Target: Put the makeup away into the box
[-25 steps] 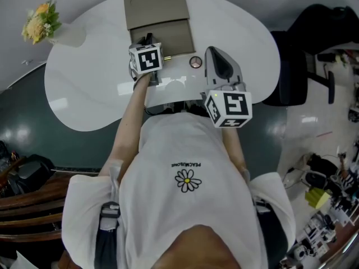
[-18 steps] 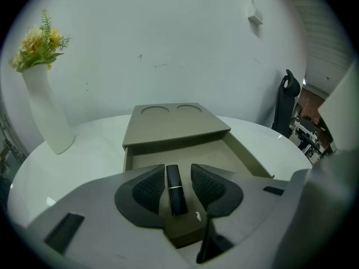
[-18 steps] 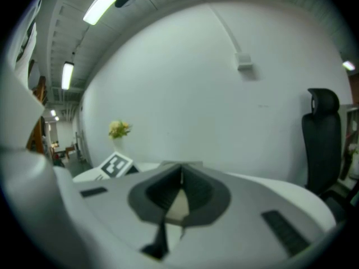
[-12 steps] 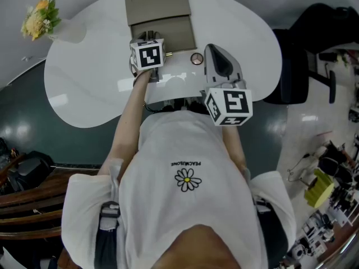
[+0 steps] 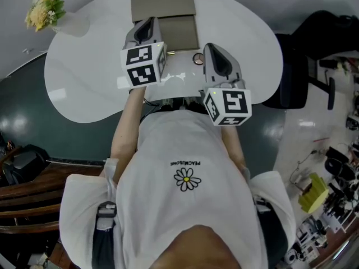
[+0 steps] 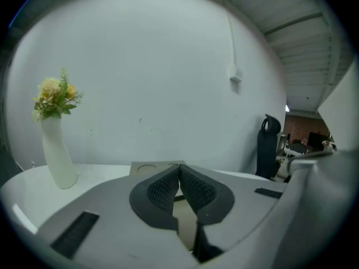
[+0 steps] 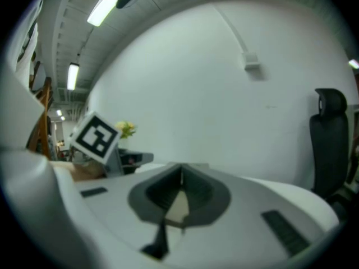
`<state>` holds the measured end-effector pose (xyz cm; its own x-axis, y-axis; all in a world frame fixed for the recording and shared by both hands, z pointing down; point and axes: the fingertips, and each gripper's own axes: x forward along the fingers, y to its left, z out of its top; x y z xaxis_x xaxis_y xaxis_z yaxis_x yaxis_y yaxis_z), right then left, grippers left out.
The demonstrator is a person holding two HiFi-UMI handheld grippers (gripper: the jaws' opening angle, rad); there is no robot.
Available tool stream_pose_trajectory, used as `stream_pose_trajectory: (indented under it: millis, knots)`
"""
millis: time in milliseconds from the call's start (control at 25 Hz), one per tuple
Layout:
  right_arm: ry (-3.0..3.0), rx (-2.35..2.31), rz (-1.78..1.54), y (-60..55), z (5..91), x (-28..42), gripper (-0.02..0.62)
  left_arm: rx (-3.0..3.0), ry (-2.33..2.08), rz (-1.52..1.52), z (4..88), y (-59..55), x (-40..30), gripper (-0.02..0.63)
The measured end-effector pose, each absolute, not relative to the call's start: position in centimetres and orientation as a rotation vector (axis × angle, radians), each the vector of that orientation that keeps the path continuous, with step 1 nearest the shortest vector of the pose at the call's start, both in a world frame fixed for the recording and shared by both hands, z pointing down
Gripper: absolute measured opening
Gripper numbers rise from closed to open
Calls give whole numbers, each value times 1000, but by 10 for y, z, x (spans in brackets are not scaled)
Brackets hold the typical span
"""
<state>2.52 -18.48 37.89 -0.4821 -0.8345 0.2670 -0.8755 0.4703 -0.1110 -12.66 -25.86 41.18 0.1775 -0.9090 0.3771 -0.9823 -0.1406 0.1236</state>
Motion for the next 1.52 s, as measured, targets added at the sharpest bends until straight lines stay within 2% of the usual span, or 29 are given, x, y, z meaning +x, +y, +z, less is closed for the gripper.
stream_pose_trajectory:
  millis: [160,280,880,1120,1160,1280,1520]
  knots:
    - [-2555,1467,336,-183,377,22,31,2186,-1893,28,359,-220,-132,24]
    - [-2565,1447,335,-182,378,19,31,2179,-1998,-53,342,-194,-139,24]
    - [-2592,1403,325,-176,379,12,31,2210,-2085,-67,339,-163,-142,21]
    - [-2565,1451,355,-177,381,25,31,2224,-1969,69,362,-173,-123,22]
    - [-2559,1465,365,-176,382,29,31,2234,-1918,92,368,-176,-116,28]
    - [-2529,1507,380,-174,385,41,31,2299,-1754,148,384,-183,-88,139]
    - [-2460,1612,402,-169,390,74,29,2396,-1425,355,435,-181,-21,226]
